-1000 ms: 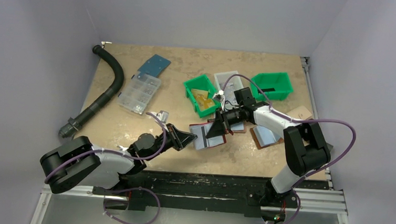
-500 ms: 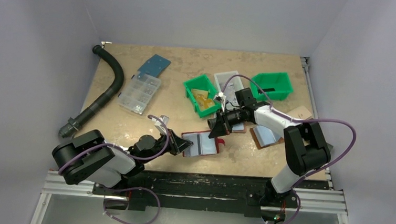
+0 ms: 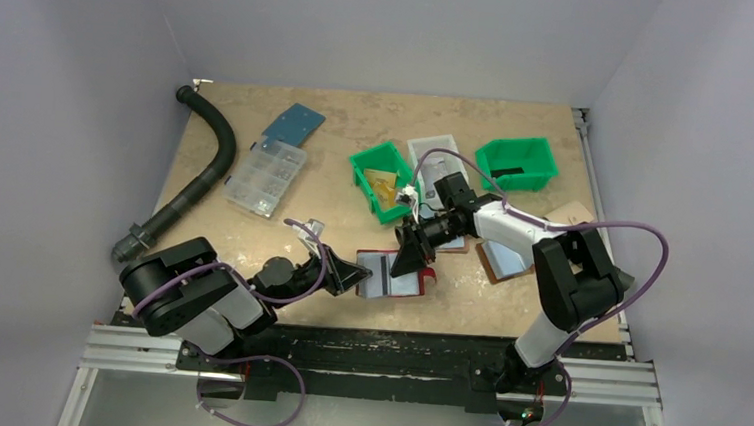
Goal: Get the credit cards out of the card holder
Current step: Remove the credit card from the card holder.
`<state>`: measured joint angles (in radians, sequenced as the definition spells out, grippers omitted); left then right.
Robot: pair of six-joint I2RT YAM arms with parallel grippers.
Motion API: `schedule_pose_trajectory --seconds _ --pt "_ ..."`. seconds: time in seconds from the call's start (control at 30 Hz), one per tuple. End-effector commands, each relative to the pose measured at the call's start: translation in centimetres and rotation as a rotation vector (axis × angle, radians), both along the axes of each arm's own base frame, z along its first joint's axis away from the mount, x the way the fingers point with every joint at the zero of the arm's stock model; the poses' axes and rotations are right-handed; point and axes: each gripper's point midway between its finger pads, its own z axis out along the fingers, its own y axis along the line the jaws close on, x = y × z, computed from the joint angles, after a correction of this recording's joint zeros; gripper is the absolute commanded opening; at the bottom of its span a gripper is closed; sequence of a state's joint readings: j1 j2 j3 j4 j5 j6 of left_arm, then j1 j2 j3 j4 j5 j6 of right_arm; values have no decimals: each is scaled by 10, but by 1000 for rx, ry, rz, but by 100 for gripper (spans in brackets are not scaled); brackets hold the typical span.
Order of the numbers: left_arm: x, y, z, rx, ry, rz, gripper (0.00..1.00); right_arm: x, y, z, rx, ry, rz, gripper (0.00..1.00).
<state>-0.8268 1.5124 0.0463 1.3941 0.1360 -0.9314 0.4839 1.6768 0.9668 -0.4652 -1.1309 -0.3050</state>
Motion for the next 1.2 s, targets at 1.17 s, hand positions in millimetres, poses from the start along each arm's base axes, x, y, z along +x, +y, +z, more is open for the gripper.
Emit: schedule_pose_trajectory --seconds 1.17 --pt "-2 -23 98 -296 -221 -58 0 12 12 22 62 19 -41 51"
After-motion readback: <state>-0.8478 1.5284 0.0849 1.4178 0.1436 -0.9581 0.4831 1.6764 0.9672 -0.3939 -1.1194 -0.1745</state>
